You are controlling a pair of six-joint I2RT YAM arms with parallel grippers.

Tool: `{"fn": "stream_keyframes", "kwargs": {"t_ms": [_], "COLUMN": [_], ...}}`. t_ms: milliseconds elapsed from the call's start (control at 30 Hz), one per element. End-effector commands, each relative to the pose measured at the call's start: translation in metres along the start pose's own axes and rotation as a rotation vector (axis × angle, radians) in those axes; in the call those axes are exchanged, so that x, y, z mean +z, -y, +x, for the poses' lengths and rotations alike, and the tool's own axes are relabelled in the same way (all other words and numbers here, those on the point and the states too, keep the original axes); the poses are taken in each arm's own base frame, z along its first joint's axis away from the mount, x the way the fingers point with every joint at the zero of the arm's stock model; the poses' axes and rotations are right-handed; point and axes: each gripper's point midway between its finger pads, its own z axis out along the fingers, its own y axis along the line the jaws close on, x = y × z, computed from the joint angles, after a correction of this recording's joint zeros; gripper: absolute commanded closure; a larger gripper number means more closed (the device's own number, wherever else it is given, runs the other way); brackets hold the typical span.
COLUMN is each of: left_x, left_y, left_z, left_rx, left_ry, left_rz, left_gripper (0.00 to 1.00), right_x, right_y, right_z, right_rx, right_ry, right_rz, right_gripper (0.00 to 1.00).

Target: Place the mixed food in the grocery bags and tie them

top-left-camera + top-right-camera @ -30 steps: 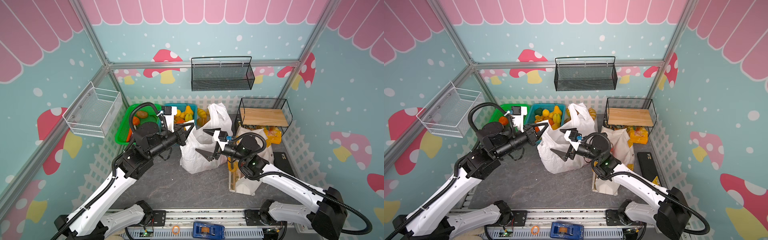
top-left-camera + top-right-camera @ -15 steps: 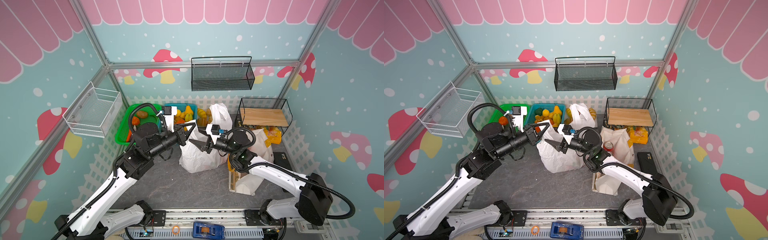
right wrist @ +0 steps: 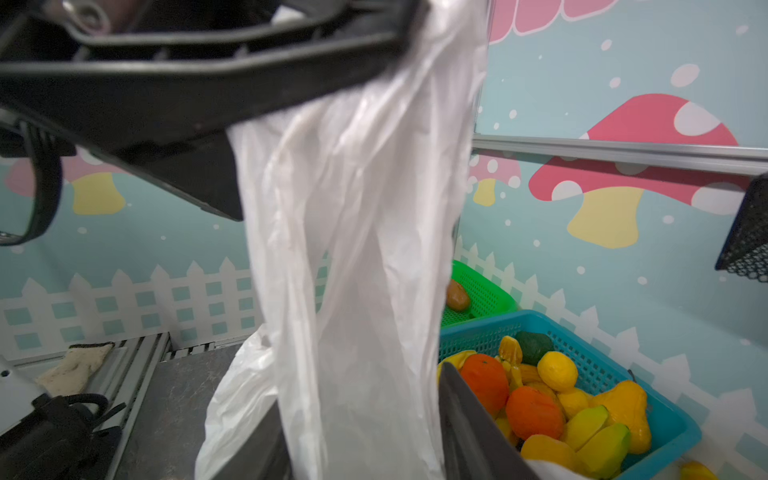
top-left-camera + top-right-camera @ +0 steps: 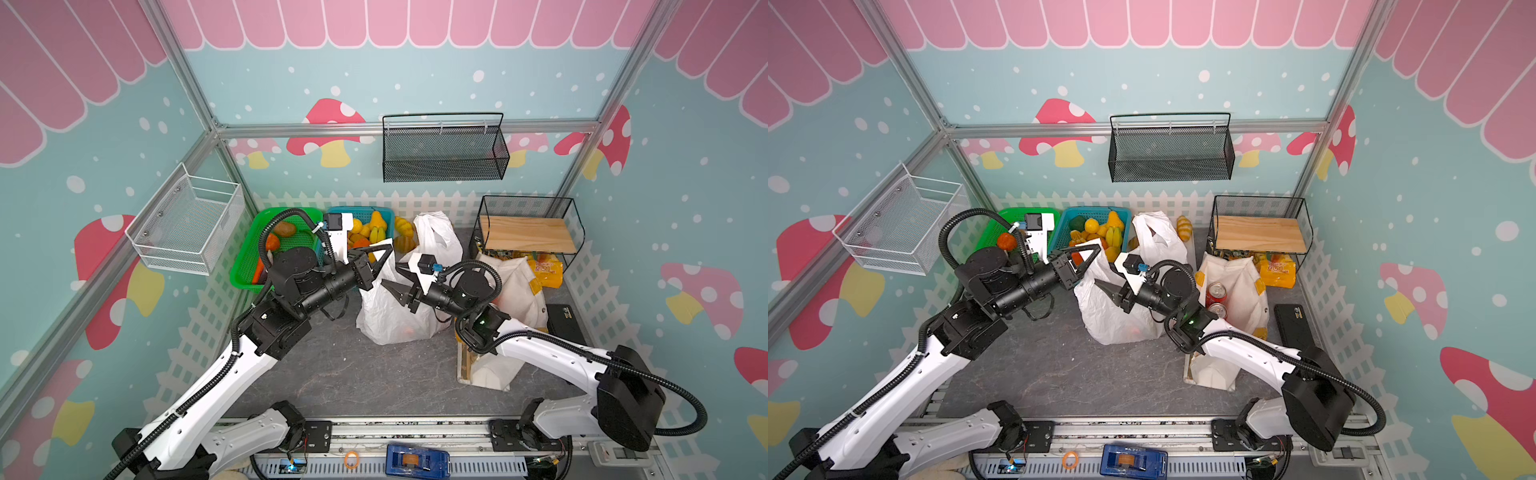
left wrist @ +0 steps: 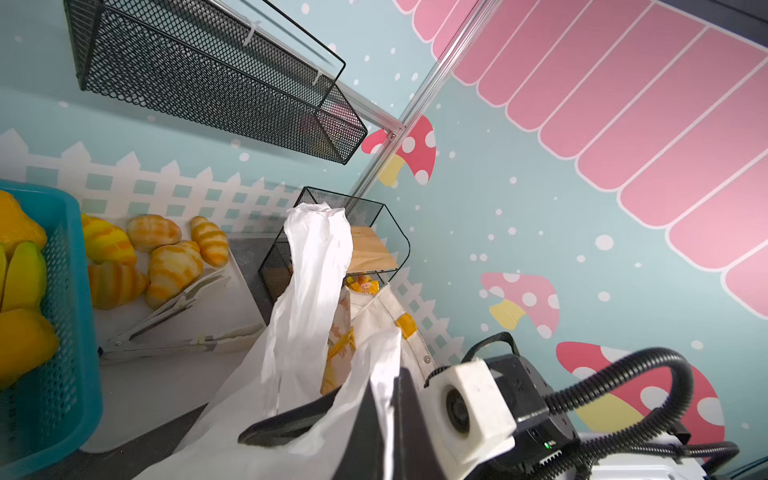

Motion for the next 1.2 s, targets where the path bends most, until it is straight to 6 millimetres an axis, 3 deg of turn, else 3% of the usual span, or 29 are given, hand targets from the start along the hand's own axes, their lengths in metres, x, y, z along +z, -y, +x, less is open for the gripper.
{"fn": "stream_keyframes", "kwargs": {"t_ms": [0,133,333,600,800,900,1167], "left_x": [-0.003,-0.002,-0.005,-0.005,-0.006,-0.006,-0.005], "left_y": [0.007,0.006,0.001,-0.001,0.001,0.001,0.001], "left_z": [-0.005,-0.004,-0.005,-0.003,-0.002,-0.001,0.002], "left_rx": [-0.028,-0.032,-0.004,0.000,-0.037,-0.060,-0.148], "left_ry": [0.026,0.023,0.034,0.030,0.033,0.034,0.040], "left_rz": [0.038,0.041,0.008,0.005,0.017,0.025,0.052], "left_gripper": [1.00,1.00,1.00,1.00,1.00,1.00,1.00], "right_x": [0.001,0.003,-0.009,-0.012,0.006,0.014,0.009], "right_y": [-0.005,-0.013,0.002,-0.021,-0.011,-0.005,0.043], "right_z": [-0.030,-0.035,-0.018,-0.030,-0.038,-0.040,-0.026], "right_rx": [-0.029,-0.033,-0.054,-0.031,0.015,0.040,0.138], "right_ry": [0.089,0.102,0.004,0.029,0.063,0.080,0.114], "right_rz": [0.010,-0.009,0.099,-0.005,0.099,0.159,0.500], "right_gripper": [0.40,0.34,0.33,0.28,0.19,0.22,0.31]}}
